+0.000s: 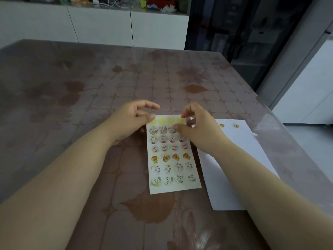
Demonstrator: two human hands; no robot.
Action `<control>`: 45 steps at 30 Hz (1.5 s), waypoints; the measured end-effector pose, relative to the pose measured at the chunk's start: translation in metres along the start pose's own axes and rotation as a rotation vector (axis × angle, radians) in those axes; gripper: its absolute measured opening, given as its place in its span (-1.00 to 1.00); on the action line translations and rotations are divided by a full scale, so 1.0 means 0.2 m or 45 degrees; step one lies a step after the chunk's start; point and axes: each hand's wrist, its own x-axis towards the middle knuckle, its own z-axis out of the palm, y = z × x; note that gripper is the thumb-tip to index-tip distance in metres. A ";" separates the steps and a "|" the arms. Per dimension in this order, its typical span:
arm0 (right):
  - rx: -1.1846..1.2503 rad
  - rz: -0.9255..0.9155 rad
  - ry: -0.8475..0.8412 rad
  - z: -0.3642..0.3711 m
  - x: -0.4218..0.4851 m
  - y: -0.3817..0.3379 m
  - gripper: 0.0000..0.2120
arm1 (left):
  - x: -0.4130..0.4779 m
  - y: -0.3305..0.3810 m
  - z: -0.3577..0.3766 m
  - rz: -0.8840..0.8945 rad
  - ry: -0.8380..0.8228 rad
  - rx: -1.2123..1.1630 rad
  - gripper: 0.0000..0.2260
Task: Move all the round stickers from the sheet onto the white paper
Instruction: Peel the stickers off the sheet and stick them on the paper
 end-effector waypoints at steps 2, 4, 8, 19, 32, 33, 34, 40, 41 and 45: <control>-0.201 -0.186 0.137 0.02 -0.01 -0.01 -0.77 | 0.00 -0.01 0.00 -0.008 -0.023 0.059 -0.82; -0.296 -0.380 0.169 0.06 -0.01 -0.03 -0.77 | 0.00 -0.01 0.01 -0.019 -0.027 0.059 -0.83; -0.304 -0.552 0.114 0.13 -0.01 -0.06 -0.77 | 0.00 -0.01 0.01 -0.035 -0.019 -0.030 -0.85; -0.086 -0.437 0.004 0.14 -0.01 -0.06 -0.91 | -0.04 0.04 -0.03 0.020 -0.145 0.287 -0.76; 0.348 -0.075 -0.063 -0.13 0.01 -0.05 -0.86 | -0.04 0.03 -0.03 -0.023 -0.098 0.451 -0.56; 0.317 -0.039 -0.089 -0.19 0.01 -0.02 -0.82 | -0.05 0.03 -0.03 -0.022 -0.098 0.460 -0.52; 0.263 0.006 -0.130 -0.25 0.01 0.01 -0.79 | -0.05 0.02 -0.03 -0.019 -0.099 0.468 -0.48; 0.034 0.219 -0.240 -0.36 0.01 0.12 -0.87 | -0.04 0.02 -0.03 -0.028 -0.125 0.457 -0.48; 0.024 0.236 -0.224 -0.35 0.01 0.12 -0.92 | -0.04 0.02 -0.03 -0.029 -0.128 0.458 -0.49; 0.044 0.287 -0.168 -0.33 0.02 0.12 -0.98 | -0.04 0.01 -0.04 -0.021 -0.132 0.459 -0.55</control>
